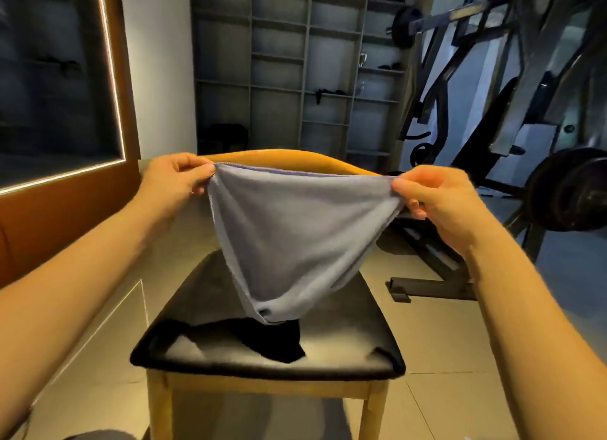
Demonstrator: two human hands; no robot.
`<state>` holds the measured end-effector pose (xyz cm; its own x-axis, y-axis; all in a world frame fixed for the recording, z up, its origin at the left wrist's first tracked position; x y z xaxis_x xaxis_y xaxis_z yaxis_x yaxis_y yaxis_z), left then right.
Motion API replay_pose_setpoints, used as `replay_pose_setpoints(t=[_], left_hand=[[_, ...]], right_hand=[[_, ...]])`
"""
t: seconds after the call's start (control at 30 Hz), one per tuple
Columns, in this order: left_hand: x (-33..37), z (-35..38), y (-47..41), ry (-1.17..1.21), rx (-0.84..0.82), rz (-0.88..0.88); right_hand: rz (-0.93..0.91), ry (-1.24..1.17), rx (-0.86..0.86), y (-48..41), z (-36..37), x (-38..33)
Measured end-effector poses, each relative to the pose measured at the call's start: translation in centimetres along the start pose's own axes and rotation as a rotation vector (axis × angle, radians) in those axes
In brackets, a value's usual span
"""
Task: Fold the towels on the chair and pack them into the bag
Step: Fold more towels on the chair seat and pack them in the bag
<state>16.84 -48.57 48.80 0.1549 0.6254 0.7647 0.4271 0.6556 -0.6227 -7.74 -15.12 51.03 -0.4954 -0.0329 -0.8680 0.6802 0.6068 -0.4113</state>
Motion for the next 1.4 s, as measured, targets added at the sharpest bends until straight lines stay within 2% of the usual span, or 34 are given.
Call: replay_pose_setpoints(t=[0.03,0.07,0.1,0.13,0.17,0.2,0.23,0.27,0.33,0.37,0.47,0.5,0.6,0.67,0.7,0.77,0.8,0.83,0.9,0.93,0.97,1.0,1.03,1.07,1.1,1.13,1.17,1.2,1.23,1.27,1.3,1.33,1.37,1.4], left_hand=[[0.5,-0.6,0.0,-0.003,0.038,0.017],[1.1,-1.0,0.1,-0.008,0.079,0.038],[1.7,-1.3,0.1,-0.018,0.102,0.054],[2.3,-1.3,0.2,-0.030,0.106,0.064],[2.6,-1.3,0.2,-0.040,0.101,0.063],[2.8,-1.6,0.3,-0.044,0.105,0.055],[2.9,-2.1,0.3,-0.039,0.117,0.043],[3.0,-2.4,0.3,-0.024,0.125,0.031],[3.4,-2.7,0.4,-0.008,0.113,0.026],[3.5,-2.8,0.5,-0.009,0.103,0.022],[3.6,-3.4,0.6,0.009,0.100,-0.006],[3.5,-3.7,0.6,0.010,0.095,-0.017],[3.1,-4.6,0.9,0.029,0.069,-0.048],[3.0,-4.7,1.5,0.068,0.030,-0.086],[3.0,-4.8,1.8,0.111,0.010,-0.107],[3.1,-5.0,2.4,0.191,-0.010,-0.134],[3.3,-5.0,2.6,0.178,-0.026,-0.127],[3.5,-4.9,2.7,0.128,-0.051,-0.106],[3.9,-4.2,2.8,0.007,-0.107,-0.057],[4.2,-4.2,2.8,-0.017,-0.118,-0.036],[4.3,-4.3,2.7,0.025,-0.126,-0.030],[4.5,-4.4,2.5,0.172,-0.130,-0.039],[4.8,-4.5,2.3,0.370,-0.125,-0.054],[4.9,-4.6,2.1,0.458,-0.123,-0.049],[4.7,-4.5,2.0,0.413,-0.131,-0.041],[4.3,-3.8,2.5,0.237,-0.191,-0.040],[3.2,-2.3,3.5,-0.004,-0.325,-0.062],[1.8,-0.5,5.0,-0.196,-0.484,-0.104],[0.8,0.3,5.7,-0.289,-0.548,-0.124],[0.6,0.0,5.3,-0.279,-0.486,-0.134],[0.8,-1.5,3.9,-0.176,-0.305,-0.144],[1.6,-3.1,2.7,-0.068,-0.127,-0.129],[2.5,-3.9,1.8,0.009,-0.047,-0.109],[3.5,-3.7,1.3,0.002,-0.066,-0.095]], right_hand=[[-0.061,0.119,0.202,-0.3,-1.3,-1.2],[-0.119,0.182,0.321,-0.2,-1.7,-2.5],[-0.155,0.178,0.325,-0.2,-1.3,-3.5],[-0.139,0.096,0.199,-0.4,-0.2,-4.2],[-0.058,0.009,0.002,-0.4,1.6,-4.4],[0.009,-0.043,-0.123,0.0,2.6,-4.7],[0.011,-0.002,-0.134,0.0,2.7,-4.9],[-0.032,0.086,-0.030,-0.2,1.7,-5.4],[-0.135,0.271,0.291,0.0,-0.9,-6.9],[-0.134,0.267,0.293,0.2,-0.9,-7.1],[0.013,0.047,-0.091,1.0,2.5,-6.7],[0.032,0.037,-0.118,1.4,2.7,-6.9],[0.008,0.024,-0.030,1.7,1.3,-7.2],[0.019,-0.083,-0.152,2.3,2.2,-7.3],[0.009,-0.088,-0.123,2.4,1.9,-7.4],[-0.053,0.082,0.148,2.2,-0.4,-7.5],[-0.057,0.169,0.232,2.3,-0.8,-7.6],[-0.030,0.201,0.170,2.4,0.0,-7.3],[0.015,0.112,-0.212,3.9,4.2,-6.9],[0.014,0.000,-0.339,5.1,5.4,-7.6],[-0.010,-0.108,-0.404,6.0,5.7,-8.6],[-0.043,-0.212,-0.414,6.3,5.2,-9.6],[-0.062,-0.326,-0.370,5.9,4.1,-10.1],[-0.081,-0.367,-0.255,5.2,2.7,-9.8],[-0.111,-0.277,-0.080,4.3,1.2,-9.2],[-0.128,-0.050,0.124,3.7,0.0,-8.5],[-0.099,0.262,0.205,3.1,0.7,-7.4],[-0.006,0.527,0.096,2.7,3.2,-5.0],[0.083,0.662,-0.065,2.9,5.6,-2.4],[0.122,0.643,-0.088,2.7,6.0,-1.3],[0.101,0.515,0.041,2.1,4.6,-1.8],[0.020,0.345,0.275,1.9,1.6,-3.4],[-0.068,0.202,0.447,2.1,-0.8,-5.0],[-0.098,0.141,0.469,1.7,-1.4,-6.2]])
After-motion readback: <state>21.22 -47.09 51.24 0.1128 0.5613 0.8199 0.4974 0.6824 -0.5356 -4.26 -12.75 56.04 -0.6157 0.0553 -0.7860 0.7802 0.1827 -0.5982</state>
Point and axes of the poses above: each hand's wrist, its own y-axis away from the middle knuckle, its own z-axis out of the palm, x = y × z, the point moved 10 cm from there along -y, towards the middle knuckle, and after that the axes turned 8 degrees about z, right-handed, at the moved point
